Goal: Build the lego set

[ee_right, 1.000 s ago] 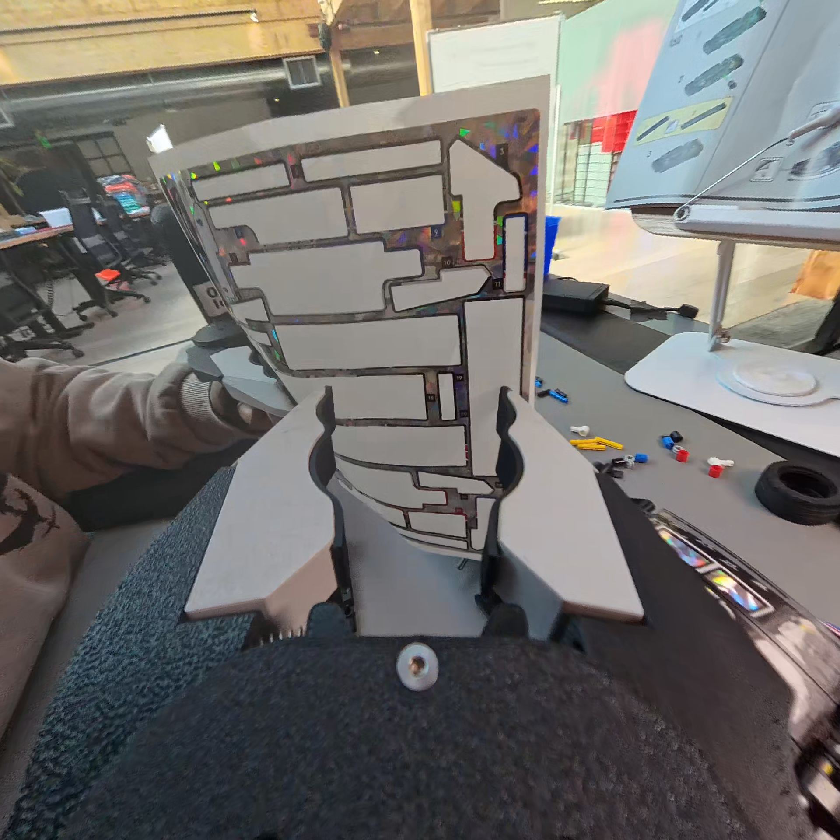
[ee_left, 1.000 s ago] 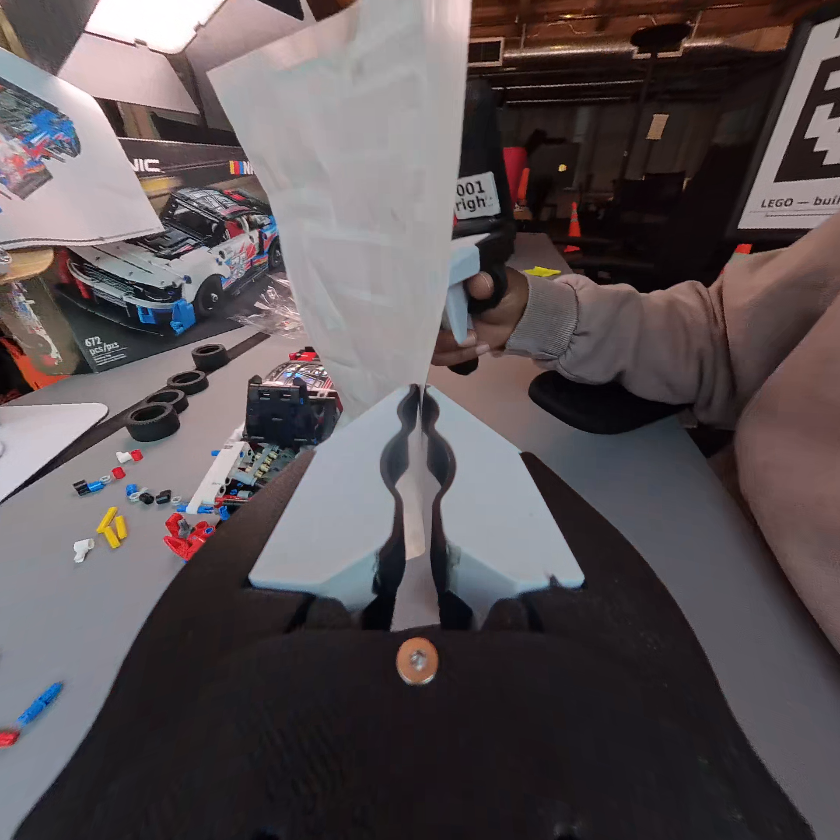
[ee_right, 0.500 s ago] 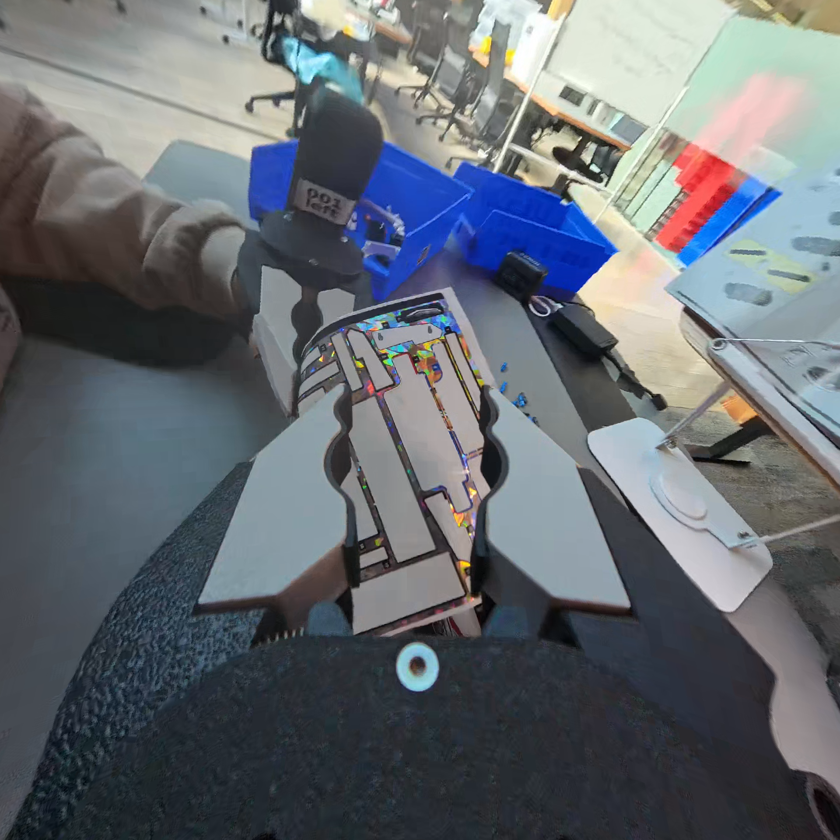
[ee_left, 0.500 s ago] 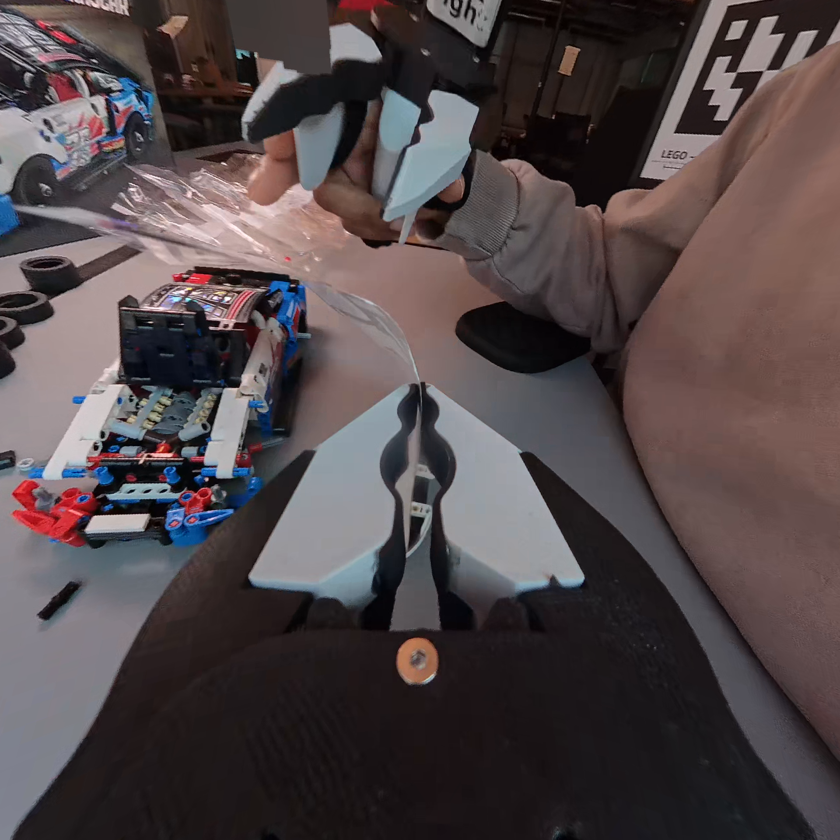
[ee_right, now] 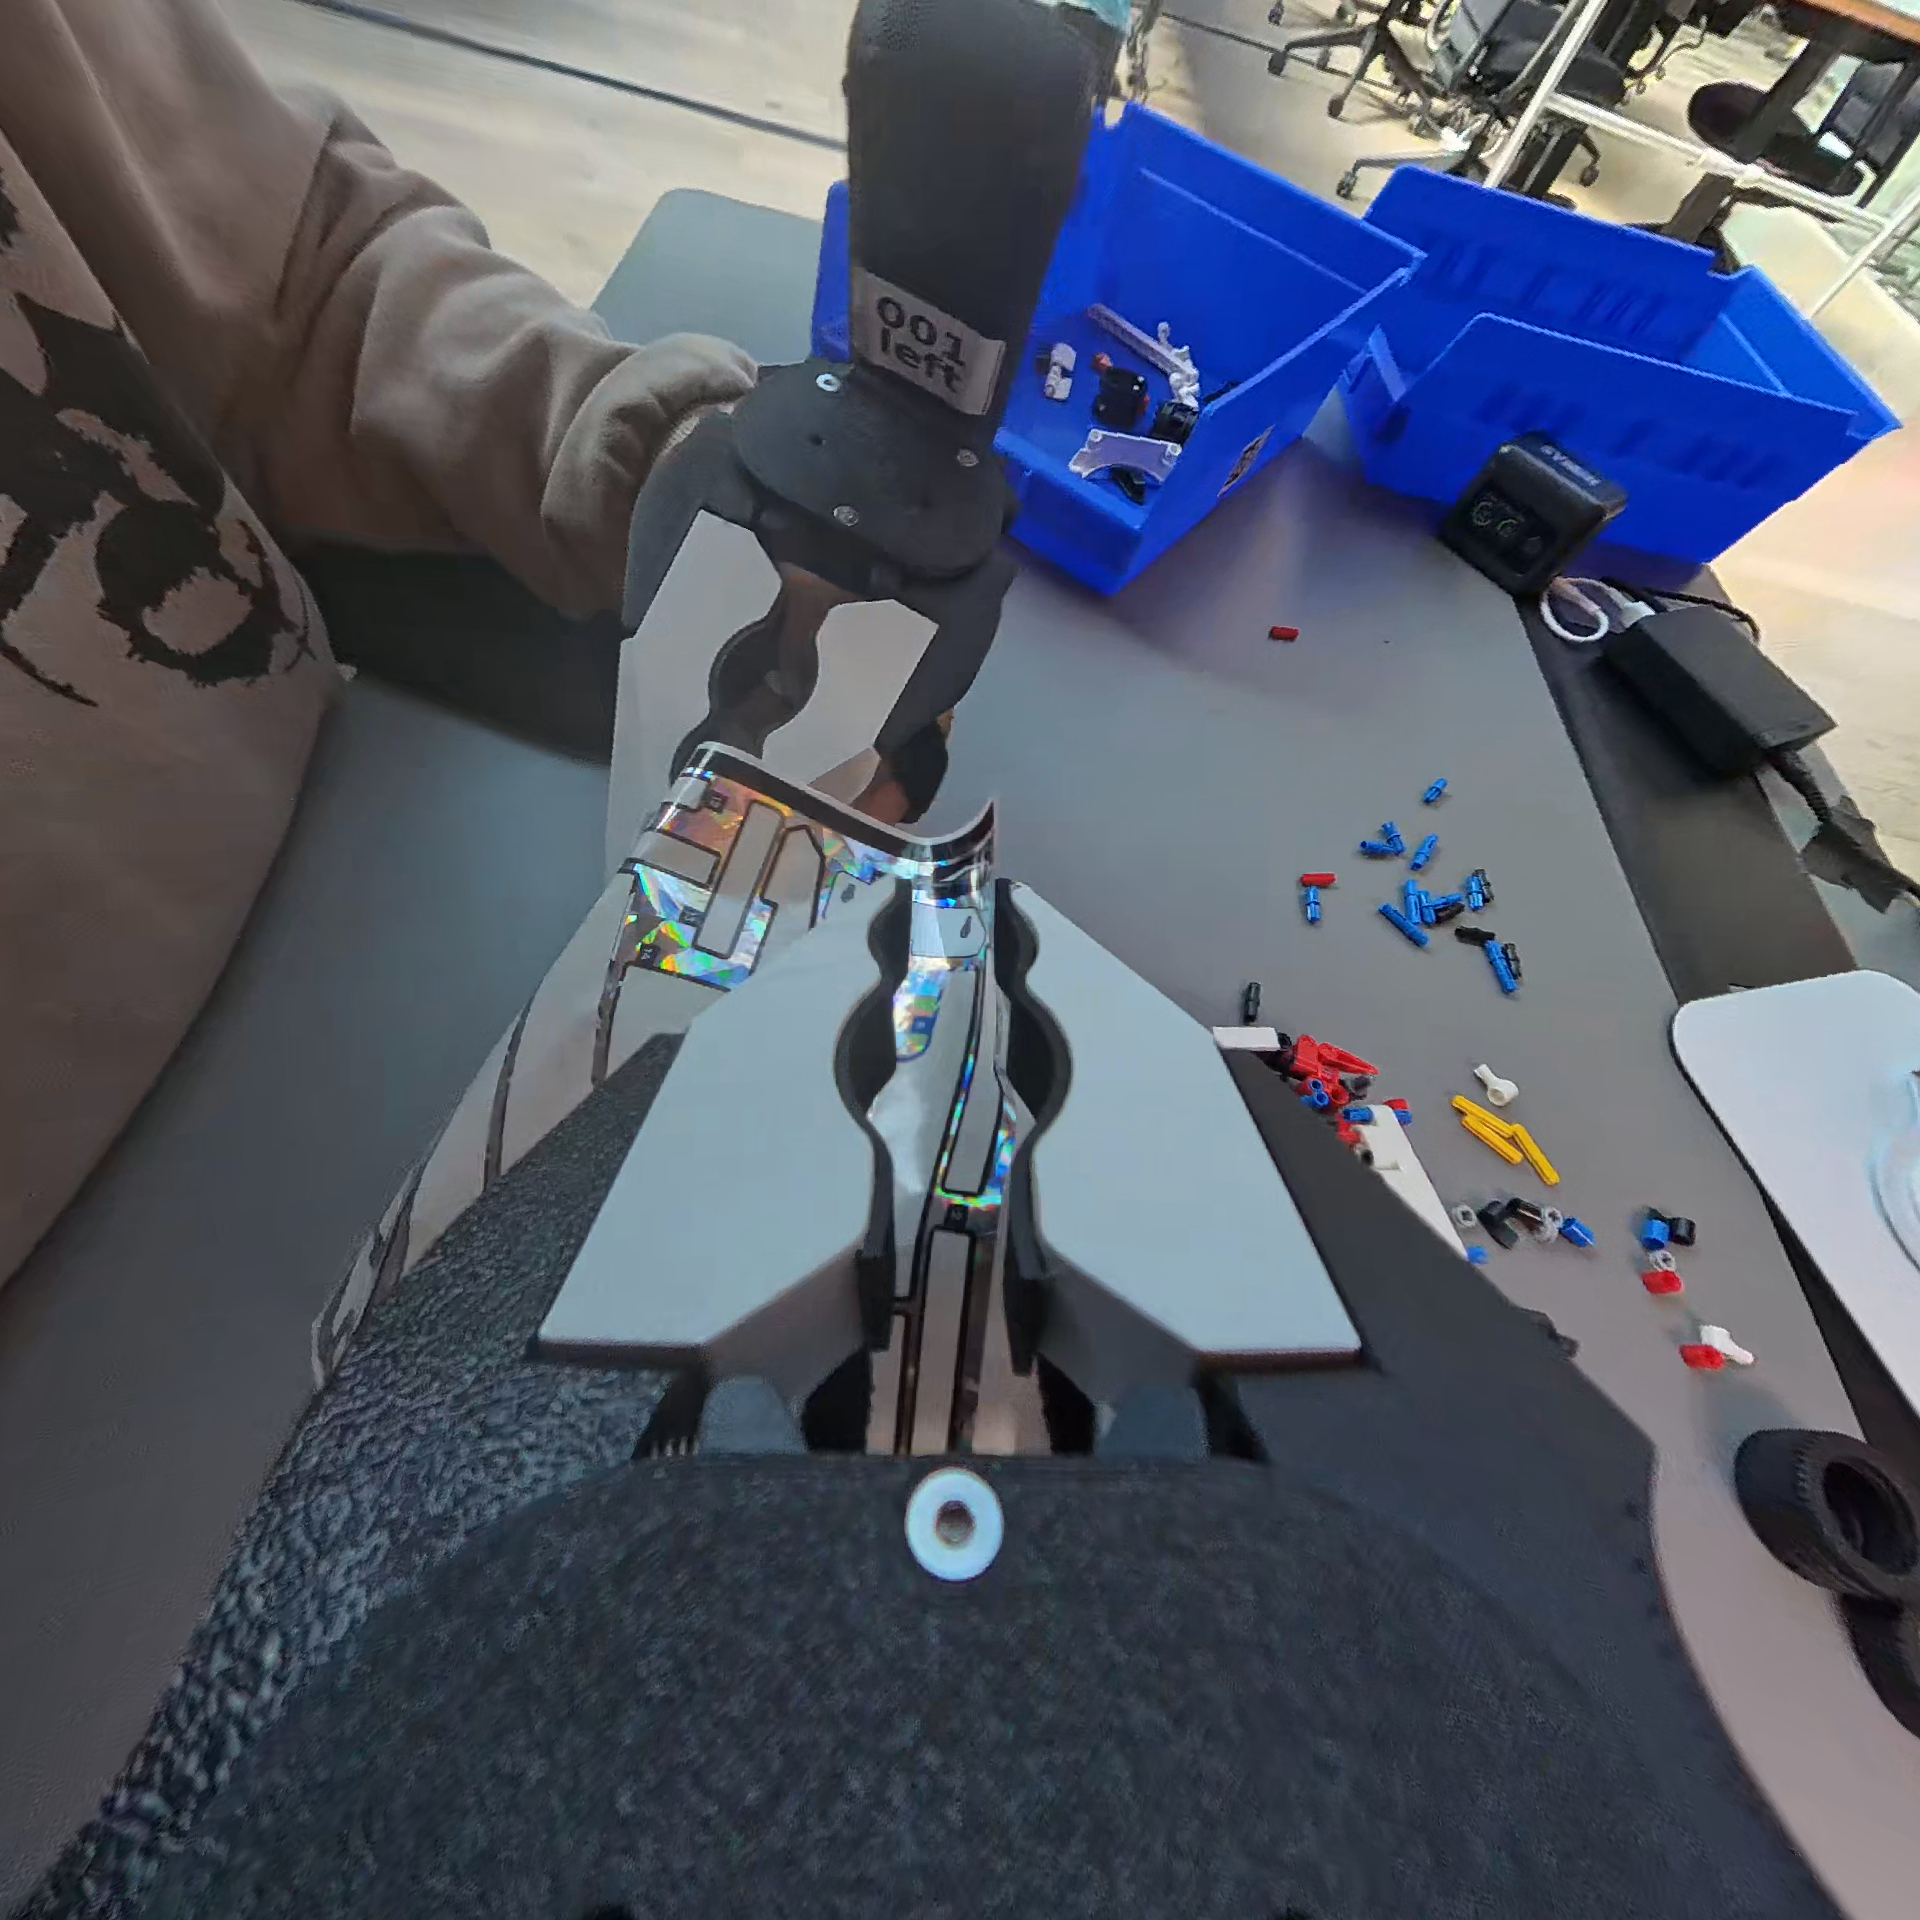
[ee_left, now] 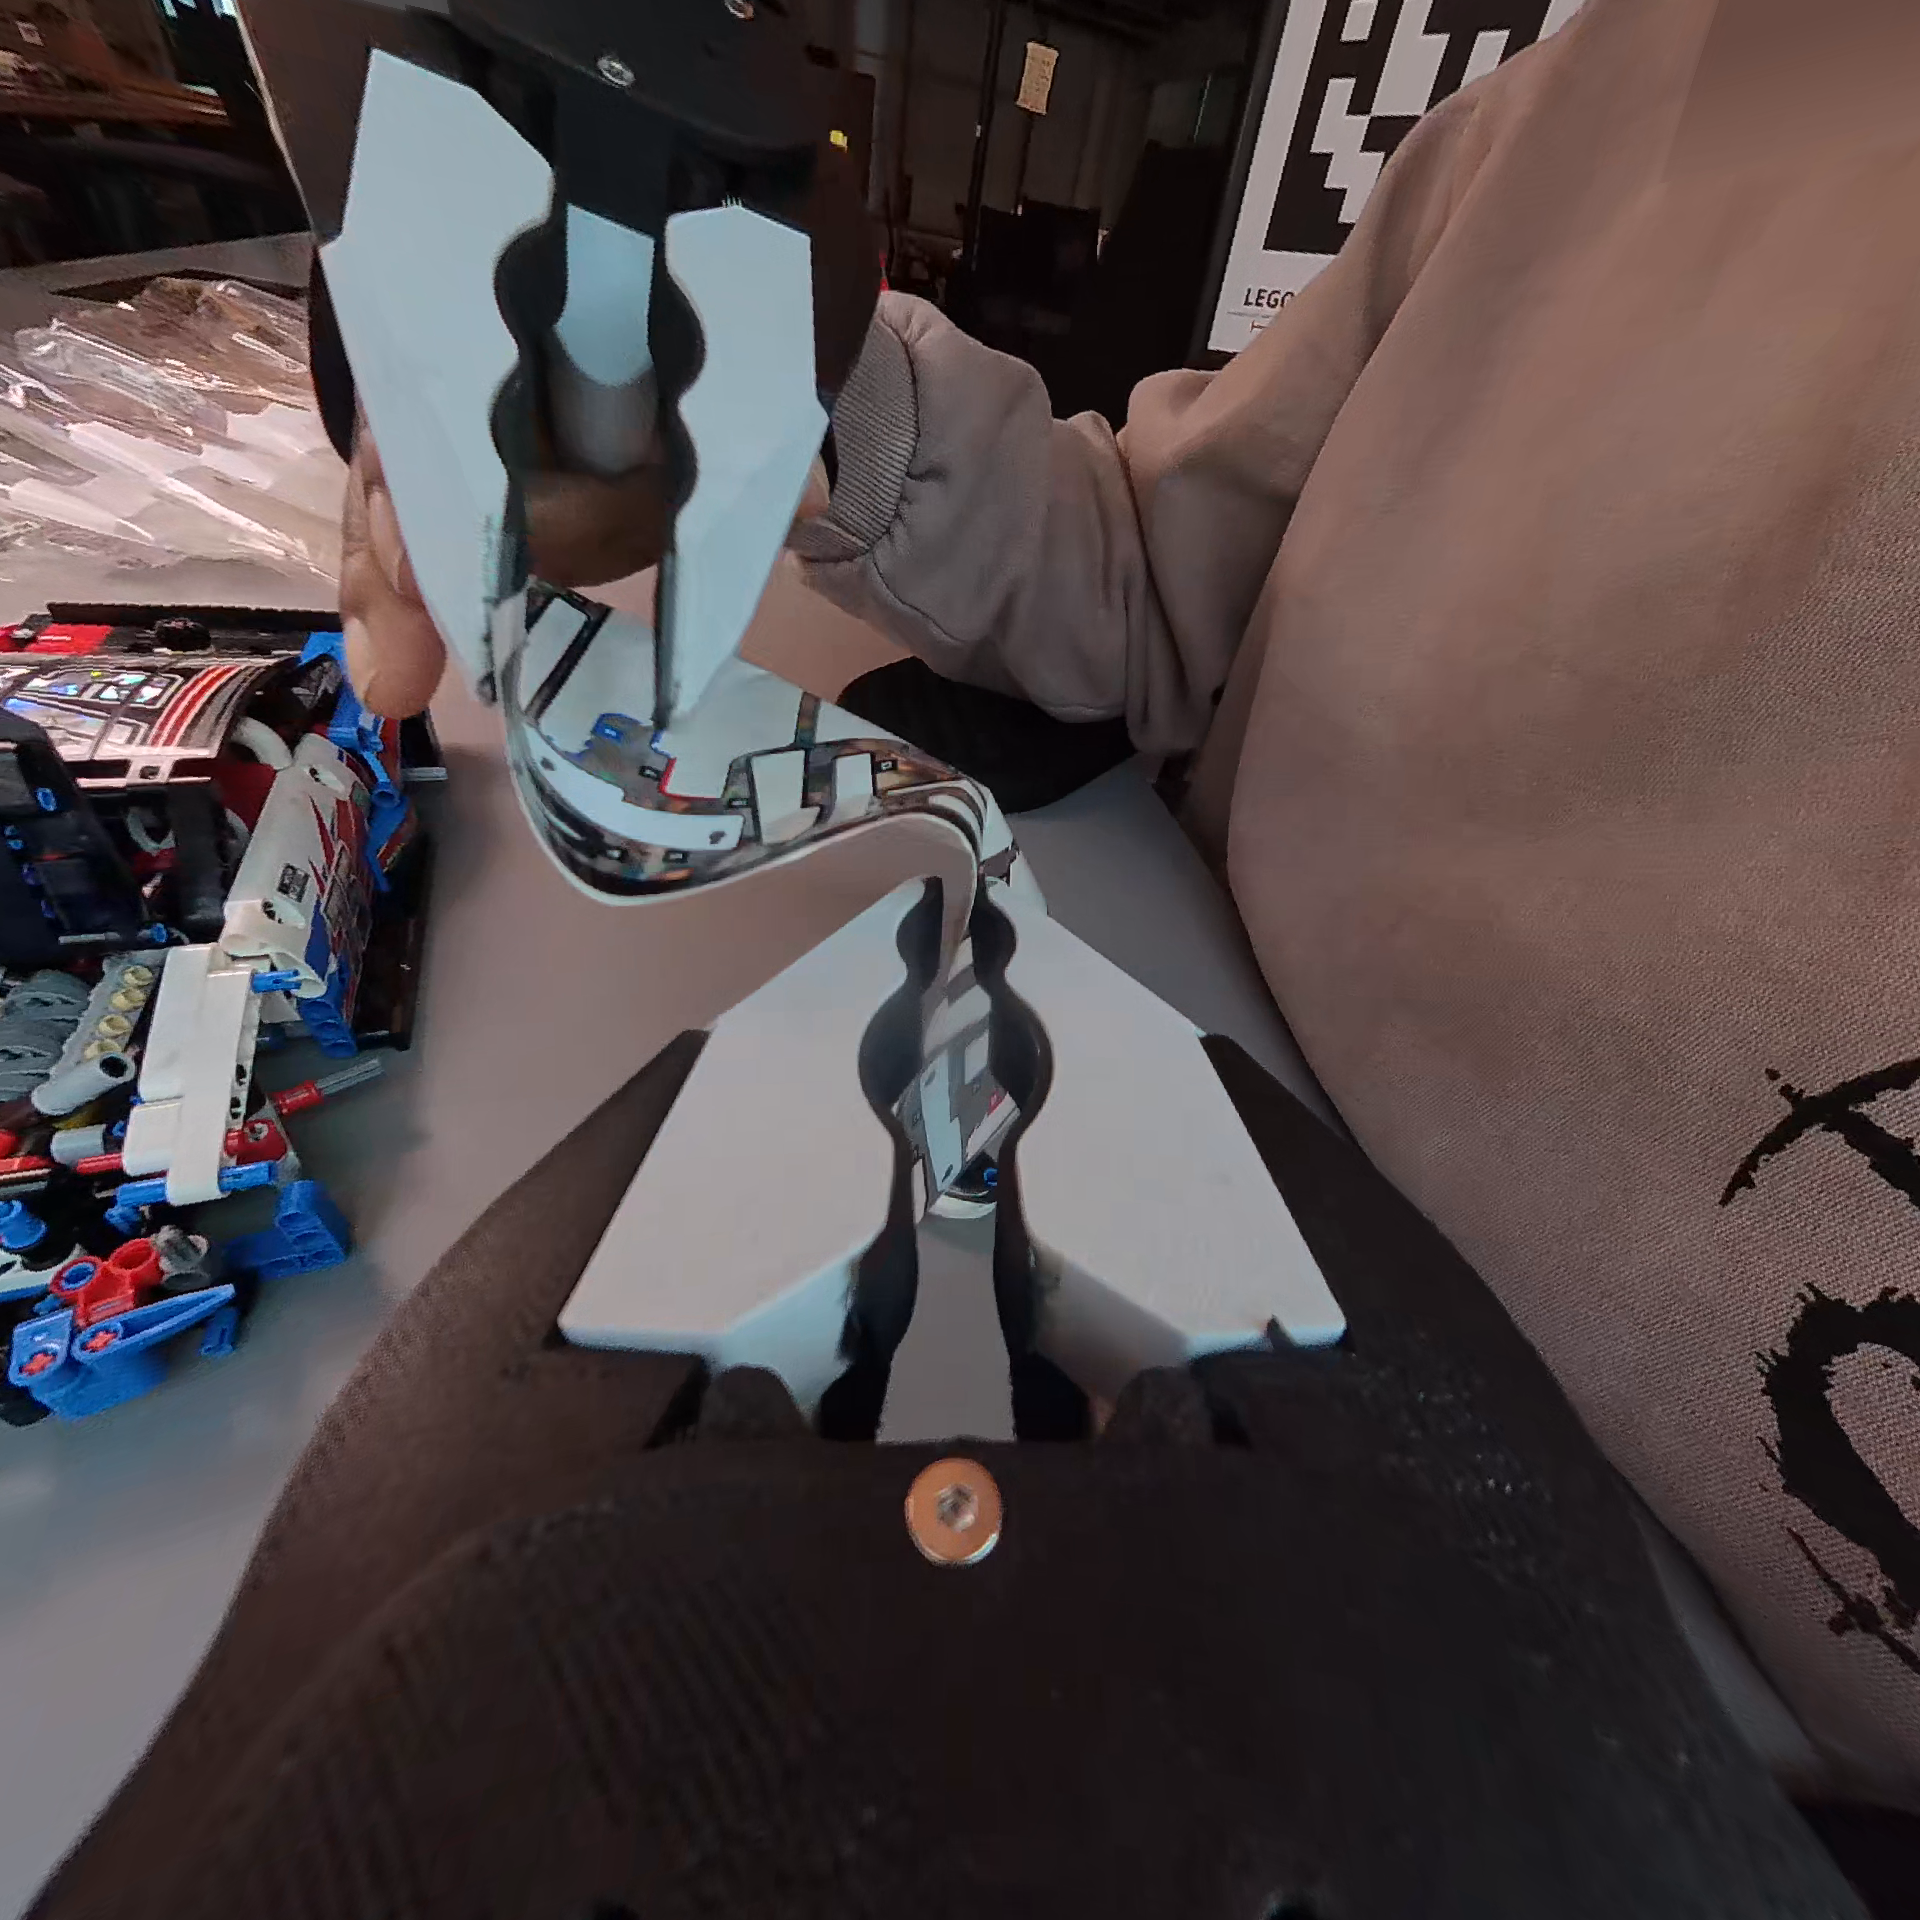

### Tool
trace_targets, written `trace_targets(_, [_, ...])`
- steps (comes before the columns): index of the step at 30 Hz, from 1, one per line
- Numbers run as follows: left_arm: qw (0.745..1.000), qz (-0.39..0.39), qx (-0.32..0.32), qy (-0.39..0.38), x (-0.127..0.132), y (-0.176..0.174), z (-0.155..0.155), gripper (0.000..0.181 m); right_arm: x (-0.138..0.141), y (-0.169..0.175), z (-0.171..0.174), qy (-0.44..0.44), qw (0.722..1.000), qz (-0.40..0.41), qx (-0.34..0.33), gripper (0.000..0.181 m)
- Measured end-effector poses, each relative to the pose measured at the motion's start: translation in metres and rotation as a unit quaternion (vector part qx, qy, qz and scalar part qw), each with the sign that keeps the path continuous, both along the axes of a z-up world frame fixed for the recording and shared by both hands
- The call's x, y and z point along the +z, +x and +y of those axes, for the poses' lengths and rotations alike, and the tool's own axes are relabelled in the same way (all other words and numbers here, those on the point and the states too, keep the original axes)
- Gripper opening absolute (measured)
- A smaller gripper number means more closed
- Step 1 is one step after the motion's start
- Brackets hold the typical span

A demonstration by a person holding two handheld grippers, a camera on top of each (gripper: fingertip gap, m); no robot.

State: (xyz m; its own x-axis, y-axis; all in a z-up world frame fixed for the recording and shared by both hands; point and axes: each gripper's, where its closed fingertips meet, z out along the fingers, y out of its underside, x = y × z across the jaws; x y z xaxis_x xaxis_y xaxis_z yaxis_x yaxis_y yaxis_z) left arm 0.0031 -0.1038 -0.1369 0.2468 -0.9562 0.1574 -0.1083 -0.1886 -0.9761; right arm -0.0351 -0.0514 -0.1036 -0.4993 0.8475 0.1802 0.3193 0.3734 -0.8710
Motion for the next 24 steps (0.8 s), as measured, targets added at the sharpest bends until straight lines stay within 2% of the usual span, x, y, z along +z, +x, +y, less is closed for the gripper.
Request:
trace_targets(2, [1.000,0.000,0.011,0.004,0.001,-0.002,0.003,0.006,0.005,-0.001,0.013,-0.034,0.999,0.015,-0.022,0.000])
trace_targets(5, [0.999,-0.007,0.032,0.007,0.005,-0.008,0.009,0.011,0.015,0.002,0.023,-0.079,0.996,0.025,-0.032,0.000])
trace_targets(7, [0.999,-0.027,0.044,0.005,0.013,-0.013,0.013,0.023,0.028,0.005,0.023,-0.099,0.994,0.044,-0.028,0.000])
trace_targets(9, [0.997,-0.057,0.058,0.004,0.027,-0.019,0.017,0.034,0.043,0.010,0.022,-0.129,0.990,0.055,-0.024,0.000])
trace_targets(12, [0.989,-0.119,0.083,-0.001,0.059,-0.029,0.027,0.040,0.061,0.016,0.015,-0.174,0.983,0.064,-0.009,0.000])
trace_targets(14, [0.986,-0.135,0.102,-0.002,0.079,-0.034,0.036,0.035,0.067,0.017,0.010,-0.206,0.977,0.064,0.002,0.000])
trace_targets(16, [0.989,-0.105,0.100,0.013,0.089,-0.032,0.040,0.030,0.076,0.019,0.004,-0.242,0.967,0.076,0.022,0.000])
trace_targets(20, [0.993,-0.024,0.101,0.055,0.103,-0.022,0.049,0.000,0.093,0.024,0.006,-0.293,0.949,0.107,0.035,0.000])
trace_targets(22, [0.993,-0.010,0.092,0.071,0.118,-0.015,0.052,0.000,0.103,0.025,0.018,-0.315,0.941,0.127,0.012,0.000])
trace_targets(24, [0.993,0.001,0.090,0.083,0.130,-0.007,0.058,0.000,0.104,0.023,0.033,-0.298,0.945,0.133,-0.034,0.000])
